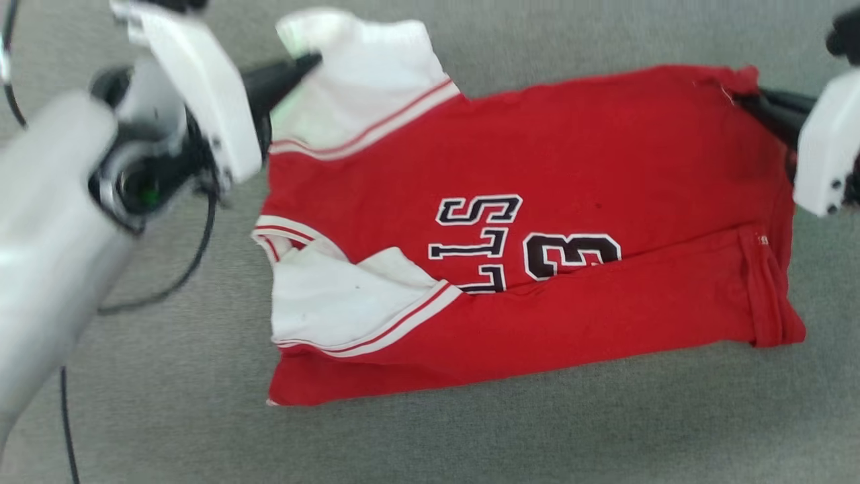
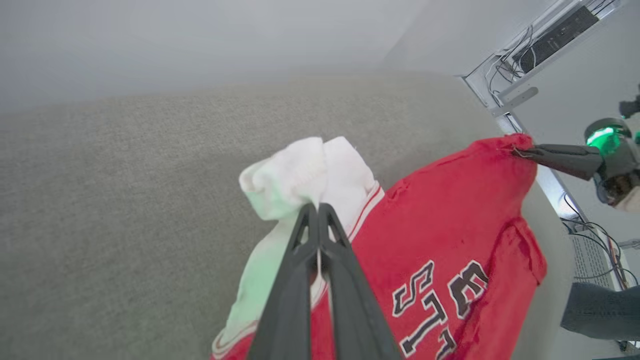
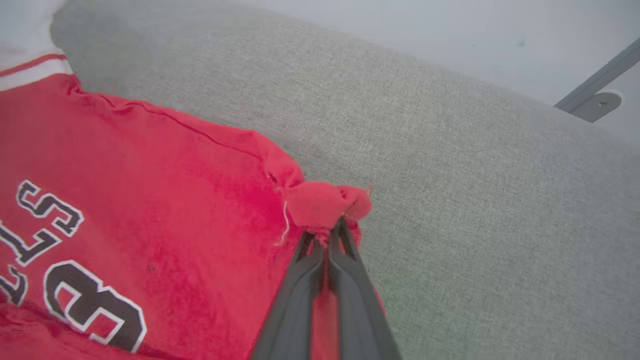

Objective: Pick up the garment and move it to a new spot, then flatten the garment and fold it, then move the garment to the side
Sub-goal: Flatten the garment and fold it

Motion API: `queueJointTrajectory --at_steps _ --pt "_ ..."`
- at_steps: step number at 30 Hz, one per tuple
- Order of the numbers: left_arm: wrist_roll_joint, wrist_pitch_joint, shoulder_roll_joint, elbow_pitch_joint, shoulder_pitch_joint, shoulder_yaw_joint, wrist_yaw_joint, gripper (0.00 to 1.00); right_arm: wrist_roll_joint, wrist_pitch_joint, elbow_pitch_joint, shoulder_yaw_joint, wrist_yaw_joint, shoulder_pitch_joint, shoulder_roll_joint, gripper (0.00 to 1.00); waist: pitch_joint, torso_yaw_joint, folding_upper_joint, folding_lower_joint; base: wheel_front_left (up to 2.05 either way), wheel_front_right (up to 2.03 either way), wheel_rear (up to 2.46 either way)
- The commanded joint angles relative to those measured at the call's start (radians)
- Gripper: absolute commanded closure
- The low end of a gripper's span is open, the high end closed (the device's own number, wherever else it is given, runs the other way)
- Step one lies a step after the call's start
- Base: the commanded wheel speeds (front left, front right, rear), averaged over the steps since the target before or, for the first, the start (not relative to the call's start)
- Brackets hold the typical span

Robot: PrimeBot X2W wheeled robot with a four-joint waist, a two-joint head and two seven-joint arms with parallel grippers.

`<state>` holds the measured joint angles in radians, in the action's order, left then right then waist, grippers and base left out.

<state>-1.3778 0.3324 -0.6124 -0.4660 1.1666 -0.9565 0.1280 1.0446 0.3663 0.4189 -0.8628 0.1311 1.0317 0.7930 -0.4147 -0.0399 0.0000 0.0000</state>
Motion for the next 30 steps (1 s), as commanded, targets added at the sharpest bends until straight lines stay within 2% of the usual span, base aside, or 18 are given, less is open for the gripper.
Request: queueJointTrajectory --at_steps 1,3,4,11,16,18,21,30 --pt "-0.019 -0.033 -0.038 0.08 -0.07 -0.008 0.004 1.0 0.015 -0.02 -0.029 0.013 -0.001 -0.053 0.025 1.0 0.064 0.036 0.0 0.0 0.0 0.0 0.0" --pt "-0.034 -0.064 -0.077 0.169 -0.138 -0.016 0.004 1.0 0.026 -0.037 -0.058 0.031 -0.001 -0.108 0.054 1.0 0.089 0.048 0.0 0.0 0.0 0.0 0.0" --pt "-0.034 -0.064 -0.077 0.169 -0.138 -0.016 0.004 1.0 0.026 -0.037 -0.058 0.031 -0.001 -0.108 0.054 1.0 0.089 0.048 0.0 0.0 0.0 0.0 0.0" --pt "-0.062 -0.195 -0.228 0.431 -0.39 -0.036 0.002 1.0 0.05 -0.099 -0.149 0.126 -0.001 -0.338 0.143 1.0 0.145 0.076 0.0 0.0 0.0 0.0 0.0" --pt "-0.057 -0.267 -0.289 0.563 -0.545 -0.073 -0.04 1.0 0.054 -0.135 -0.194 0.218 -0.001 -0.511 0.176 1.0 0.154 0.09 0.0 0.0 0.0 0.0 0.0" --pt "-0.055 -0.284 -0.292 0.595 -0.588 -0.091 -0.058 1.0 0.05 -0.143 -0.208 0.255 -0.001 -0.572 0.172 1.0 0.153 0.094 0.0 0.0 0.0 0.0 0.0" --pt "-0.061 -0.293 -0.266 0.582 -0.63 -0.117 -0.065 1.0 0.003 -0.143 -0.196 0.301 -0.001 -0.642 0.16 1.0 0.145 0.098 0.0 0.0 0.0 0.0 0.0" --pt "-0.035 -0.332 -0.143 0.365 -0.637 -0.148 -0.036 1.0 -0.107 -0.093 -0.173 0.402 -0.001 -0.703 0.022 1.0 0.123 0.083 0.0 0.0 0.0 0.0 0.0"
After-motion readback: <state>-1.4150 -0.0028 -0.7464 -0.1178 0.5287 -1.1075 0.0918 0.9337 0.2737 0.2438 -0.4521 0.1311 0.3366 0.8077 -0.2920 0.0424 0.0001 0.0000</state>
